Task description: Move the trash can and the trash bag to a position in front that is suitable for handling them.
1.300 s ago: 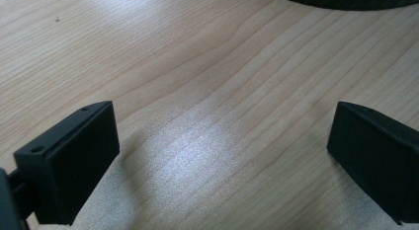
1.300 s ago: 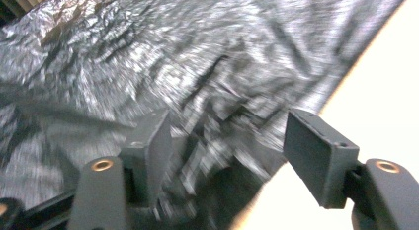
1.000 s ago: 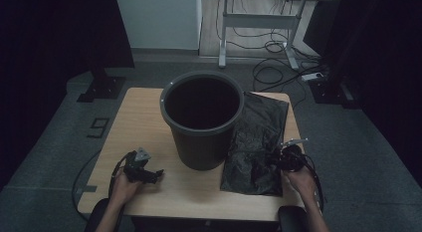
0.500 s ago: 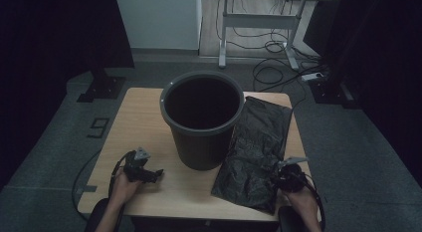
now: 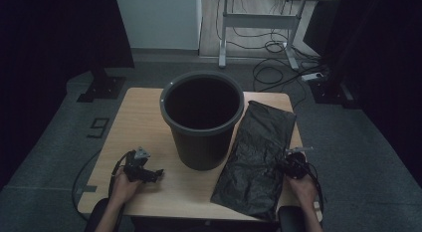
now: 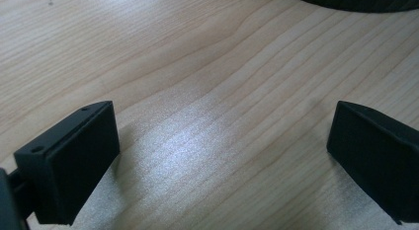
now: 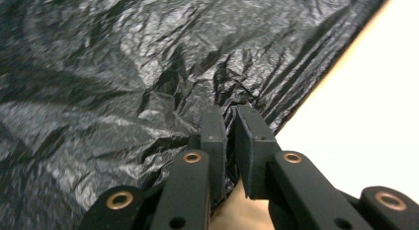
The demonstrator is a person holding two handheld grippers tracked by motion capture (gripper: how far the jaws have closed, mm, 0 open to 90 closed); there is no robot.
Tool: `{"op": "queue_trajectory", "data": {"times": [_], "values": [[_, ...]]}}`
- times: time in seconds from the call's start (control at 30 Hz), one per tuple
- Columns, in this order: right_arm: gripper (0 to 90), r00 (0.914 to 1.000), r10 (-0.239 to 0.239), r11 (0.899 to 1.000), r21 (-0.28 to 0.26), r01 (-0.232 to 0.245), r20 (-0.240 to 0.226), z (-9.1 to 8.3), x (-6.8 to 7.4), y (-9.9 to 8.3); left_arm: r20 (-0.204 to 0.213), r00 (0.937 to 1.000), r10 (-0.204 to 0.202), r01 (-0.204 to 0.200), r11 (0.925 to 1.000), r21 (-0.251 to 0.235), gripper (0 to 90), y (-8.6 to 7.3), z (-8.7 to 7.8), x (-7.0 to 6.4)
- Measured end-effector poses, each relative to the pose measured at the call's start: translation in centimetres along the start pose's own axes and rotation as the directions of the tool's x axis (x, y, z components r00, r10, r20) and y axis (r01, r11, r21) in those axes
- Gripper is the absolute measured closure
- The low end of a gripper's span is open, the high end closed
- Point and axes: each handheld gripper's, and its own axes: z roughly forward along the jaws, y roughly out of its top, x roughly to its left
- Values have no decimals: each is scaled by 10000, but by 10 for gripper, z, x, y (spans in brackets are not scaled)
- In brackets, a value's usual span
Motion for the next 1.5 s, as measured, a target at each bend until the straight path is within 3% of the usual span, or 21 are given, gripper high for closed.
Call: {"op": "queue_trajectory", "data": {"times": [0.1,0.2,0.33,0.47,0.53,0.57,0.63,0.67,0.73,0.83,0.87,0.93,0.97,1.1,1.2,1.23,1.37,1.4,1.5], "values": [[771,9997,-177,9996,206,180,-156,-17,11,-20,39,10000,-85,85,10000,21,0,0,1,0],[617,9995,-256,9993,264,261,-165,-25,14,-27,55,10000,-76,76,10000,26,0,1,1,0],[377,9997,29,9998,-189,-25,224,-27,1,-20,50,9999,-116,115,9999,25,0,1,1,0],[184,9999,65,9989,-467,-62,77,-25,-6,-11,-84,10000,-27,27,10000,5,0,11,4,7],[151,10000,65,9983,-588,-62,50,-25,-6,-9,-105,9999,-49,48,10000,-85,0,14,4,9],[126,9998,186,9947,-1012,-194,-90,-26,-4,-2,-47,10000,-82,81,9998,-206,0,19,4,12],[118,9997,164,9922,-1235,-188,-204,-26,-3,1,2,10000,-96,96,9984,-549,0,28,2,16],[77,9993,-7,9872,-1596,-53,-378,-27,1,7,-22,10000,-93,91,9967,-807,0,39,1,19],[11,9996,-172,9854,-1695,134,-209,-26,5,14,-99,9999,-102,90,9935,-1137,0,50,-1,21],[0,9990,-438,9816,-1867,406,-133,-25,11,21,-46,10000,-34,28,9907,-1359,0,58,-4,22],[0,9972,-681,9755,-2118,603,-300,-22,16,26,-127,9999,53,-70,9895,-1447,0,60,-5,21],[0,9957,-796,9740,-2162,675,-479,-20,19,29,-183,9997,168,-193,9886,-1496,0,62,-5,21],[0,9904,-1042,9745,-2082,833,-911,-11,24,35,-188,9997,185,-211,9881,-1524,0,61,-4,21],[0,9797,-1367,9759,-1895,1079,-1464,10,37,43,-9,9998,220,-219,9888,-1473,0,58,-4,21],[0,9755,-1432,9768,-1823,1122,-1672,18,41,46,132,9997,209,-188,9898,-1415,0,61,-7,20],[0,9711,-1555,9765,-1767,1234,-1810,29,47,46,200,9997,170,-143,9917,-1277,0,66,-11,20],[0,9678,-1810,9757,-1551,1544,-1751,38,51,44,197,9997,137,-118,9955,-938,0,79,-18,22],[0,9649,-2090,9724,-1384,1878,-1589,43,55,41,353,9993,91,-57,9955,-945,0,85,-23,25],[0,9615,-2288,9691,-1292,2101,-1525,49,58,39,577,9983,47,13,9946,-1036,0,96,-31,29]]}}
